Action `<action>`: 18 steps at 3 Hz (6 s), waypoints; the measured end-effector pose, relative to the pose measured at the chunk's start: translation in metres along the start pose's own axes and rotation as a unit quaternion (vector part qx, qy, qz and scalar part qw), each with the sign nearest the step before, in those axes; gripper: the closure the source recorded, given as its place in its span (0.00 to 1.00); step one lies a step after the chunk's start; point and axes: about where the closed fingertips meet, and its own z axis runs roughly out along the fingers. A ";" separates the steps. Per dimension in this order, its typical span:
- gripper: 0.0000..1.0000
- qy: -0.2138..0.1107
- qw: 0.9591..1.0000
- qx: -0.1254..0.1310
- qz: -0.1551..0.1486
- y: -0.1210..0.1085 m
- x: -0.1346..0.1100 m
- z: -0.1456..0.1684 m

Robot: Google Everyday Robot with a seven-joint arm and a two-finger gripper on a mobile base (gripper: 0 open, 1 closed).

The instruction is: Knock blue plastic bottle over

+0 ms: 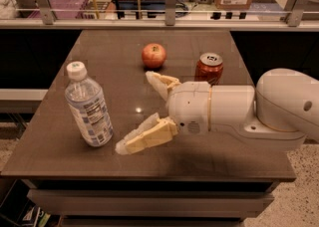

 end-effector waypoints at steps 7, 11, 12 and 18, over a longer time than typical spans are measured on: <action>0.17 -0.054 0.998 -0.019 -0.030 0.025 -0.028 0.095; 1.00 -0.051 0.998 -0.024 -0.039 0.031 -0.035 0.099; 1.00 -0.047 0.998 -0.020 -0.040 0.025 -0.036 0.094; 1.00 0.167 0.982 0.040 -0.079 0.001 -0.041 0.035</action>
Offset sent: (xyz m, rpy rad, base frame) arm 0.0094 0.0503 -0.0039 0.0959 -0.0949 -0.0358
